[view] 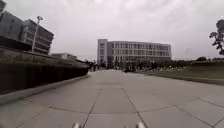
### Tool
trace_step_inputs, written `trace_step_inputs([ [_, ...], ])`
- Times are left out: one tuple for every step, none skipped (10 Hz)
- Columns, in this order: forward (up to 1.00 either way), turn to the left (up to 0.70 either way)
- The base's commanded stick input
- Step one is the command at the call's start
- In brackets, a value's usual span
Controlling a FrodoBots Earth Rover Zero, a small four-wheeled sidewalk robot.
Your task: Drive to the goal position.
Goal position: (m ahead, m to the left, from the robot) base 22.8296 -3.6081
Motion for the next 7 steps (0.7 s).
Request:
trace_step_inputs([
  [0.85,0.00],
  [0.85,0.00],
  [0.85,0.00],
  [0.85,0.00],
  [0.85,0.00],
  [0.85,0.00],
  [0.85,0.00],
])
